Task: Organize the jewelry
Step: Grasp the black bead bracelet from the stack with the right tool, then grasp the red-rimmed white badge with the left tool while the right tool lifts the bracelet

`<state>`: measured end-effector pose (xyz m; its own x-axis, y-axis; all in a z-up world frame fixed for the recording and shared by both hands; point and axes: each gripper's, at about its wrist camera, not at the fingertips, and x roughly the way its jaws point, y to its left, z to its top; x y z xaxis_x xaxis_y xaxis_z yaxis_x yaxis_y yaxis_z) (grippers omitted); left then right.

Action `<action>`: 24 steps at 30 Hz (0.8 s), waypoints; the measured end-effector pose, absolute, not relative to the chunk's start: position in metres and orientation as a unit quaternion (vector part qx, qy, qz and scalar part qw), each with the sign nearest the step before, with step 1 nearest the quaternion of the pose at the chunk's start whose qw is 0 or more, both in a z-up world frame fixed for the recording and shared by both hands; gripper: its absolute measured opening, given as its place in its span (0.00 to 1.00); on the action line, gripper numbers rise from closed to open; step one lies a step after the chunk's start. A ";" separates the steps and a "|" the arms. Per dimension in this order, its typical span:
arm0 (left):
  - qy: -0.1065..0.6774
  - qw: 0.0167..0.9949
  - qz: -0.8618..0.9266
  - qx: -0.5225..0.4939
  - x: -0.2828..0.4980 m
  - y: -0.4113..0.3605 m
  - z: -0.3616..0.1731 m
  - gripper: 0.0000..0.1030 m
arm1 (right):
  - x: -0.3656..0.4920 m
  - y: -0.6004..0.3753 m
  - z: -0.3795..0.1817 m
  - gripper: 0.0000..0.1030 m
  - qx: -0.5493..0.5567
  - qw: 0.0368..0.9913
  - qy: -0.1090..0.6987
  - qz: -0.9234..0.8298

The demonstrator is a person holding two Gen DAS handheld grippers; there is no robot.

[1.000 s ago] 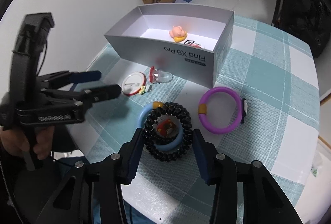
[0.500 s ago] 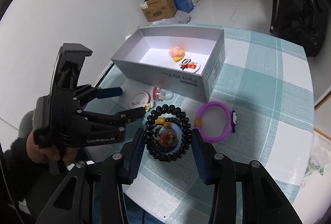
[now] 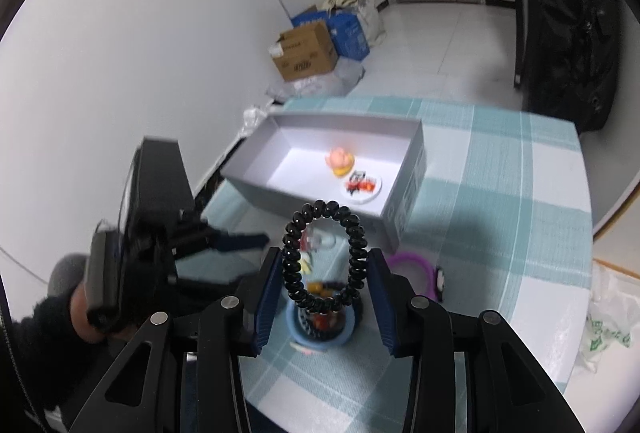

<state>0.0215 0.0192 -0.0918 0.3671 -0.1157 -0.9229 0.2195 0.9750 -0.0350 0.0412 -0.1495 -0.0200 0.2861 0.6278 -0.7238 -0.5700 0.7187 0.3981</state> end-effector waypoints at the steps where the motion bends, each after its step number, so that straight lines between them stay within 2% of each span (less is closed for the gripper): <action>1: 0.556 0.824 -0.103 0.034 0.022 0.022 -0.091 0.36 | 0.042 -0.150 -0.017 0.39 0.038 0.803 0.463 0.373; 10: 0.548 0.825 -0.111 -0.077 0.020 0.052 -0.076 0.36 | 0.052 -0.143 -0.007 0.39 0.065 0.811 0.448 0.371; 24: 0.453 0.865 -0.148 -0.157 0.032 0.058 -0.018 0.36 | 0.079 -0.127 -0.004 0.38 0.093 0.820 0.431 0.365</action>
